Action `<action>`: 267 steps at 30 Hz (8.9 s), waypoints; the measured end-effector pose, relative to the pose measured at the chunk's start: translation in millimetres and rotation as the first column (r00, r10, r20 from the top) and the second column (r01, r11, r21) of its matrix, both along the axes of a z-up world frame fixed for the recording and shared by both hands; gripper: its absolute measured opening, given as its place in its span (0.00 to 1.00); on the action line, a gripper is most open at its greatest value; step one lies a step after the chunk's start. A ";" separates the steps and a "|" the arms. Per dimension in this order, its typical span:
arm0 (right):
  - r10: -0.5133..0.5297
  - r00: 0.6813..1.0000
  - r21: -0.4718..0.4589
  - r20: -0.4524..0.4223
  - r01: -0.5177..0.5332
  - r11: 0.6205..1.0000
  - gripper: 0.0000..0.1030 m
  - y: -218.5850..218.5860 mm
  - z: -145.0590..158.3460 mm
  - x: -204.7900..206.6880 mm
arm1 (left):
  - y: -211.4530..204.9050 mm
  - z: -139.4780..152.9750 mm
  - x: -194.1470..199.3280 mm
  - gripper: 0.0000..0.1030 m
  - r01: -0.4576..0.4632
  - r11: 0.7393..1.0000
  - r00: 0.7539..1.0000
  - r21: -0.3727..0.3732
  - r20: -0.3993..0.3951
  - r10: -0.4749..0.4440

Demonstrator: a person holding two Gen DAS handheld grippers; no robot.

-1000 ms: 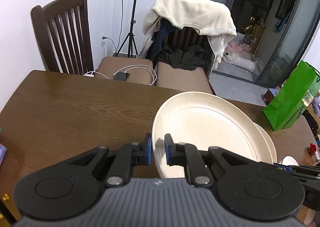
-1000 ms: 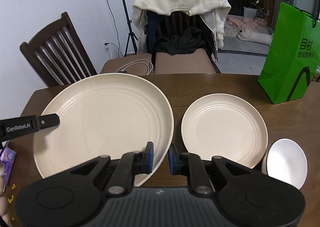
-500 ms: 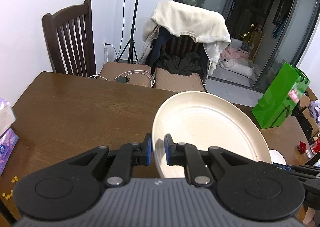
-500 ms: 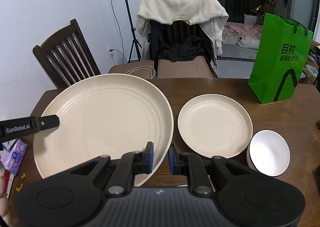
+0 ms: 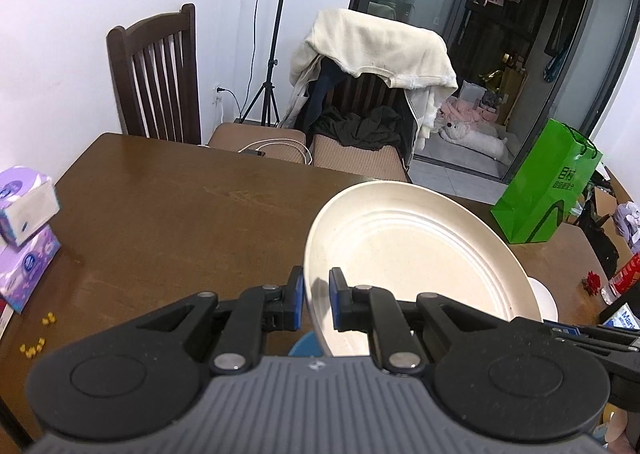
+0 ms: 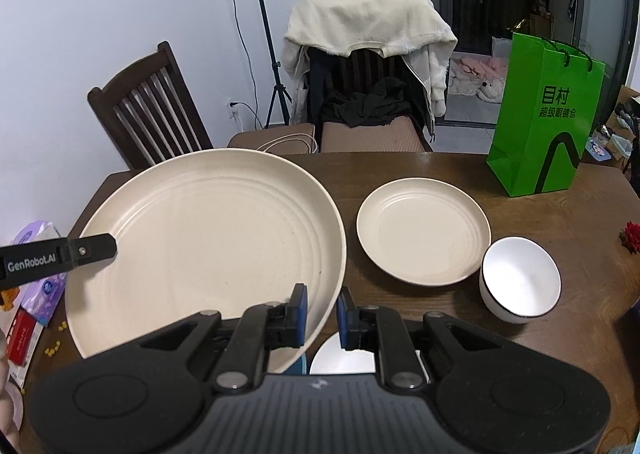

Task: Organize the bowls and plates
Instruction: 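Carry the beige plate back toward the blue bowl and placed plate, then lower the beige plate onto the placed plate and open both grippers, then withdraw both grippers from the stacked beige plates, then move both open grippers toward the last beige plate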

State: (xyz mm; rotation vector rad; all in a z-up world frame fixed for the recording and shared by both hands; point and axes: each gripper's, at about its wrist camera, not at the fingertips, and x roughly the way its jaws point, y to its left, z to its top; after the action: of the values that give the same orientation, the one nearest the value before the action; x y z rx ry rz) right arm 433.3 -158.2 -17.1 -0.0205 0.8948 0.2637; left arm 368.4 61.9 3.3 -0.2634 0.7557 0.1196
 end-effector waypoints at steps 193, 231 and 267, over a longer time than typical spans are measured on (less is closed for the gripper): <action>-0.267 0.947 -0.068 -0.180 0.259 0.964 0.72 -163.3 -126.7 -205.3 | -146.6 -123.5 -156.0 0.95 0.300 0.949 0.937 0.100 -0.218 -0.273; -0.187 0.982 -0.041 -0.030 0.186 0.982 1.00 -152.9 -36.2 -229.2 | -121.3 -20.9 -200.4 1.00 0.168 0.981 0.985 0.096 0.012 -0.170; -0.141 0.990 -0.002 -0.021 0.141 0.990 1.00 -108.3 26.1 -127.9 | -75.8 49.3 -96.2 1.00 0.117 0.993 0.991 0.033 0.064 -0.119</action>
State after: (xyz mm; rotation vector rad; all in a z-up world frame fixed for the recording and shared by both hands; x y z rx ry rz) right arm 305.4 -266.6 9.0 0.0452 0.9130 0.1325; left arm 272.2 -14.0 52.6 -0.1936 0.7016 0.0094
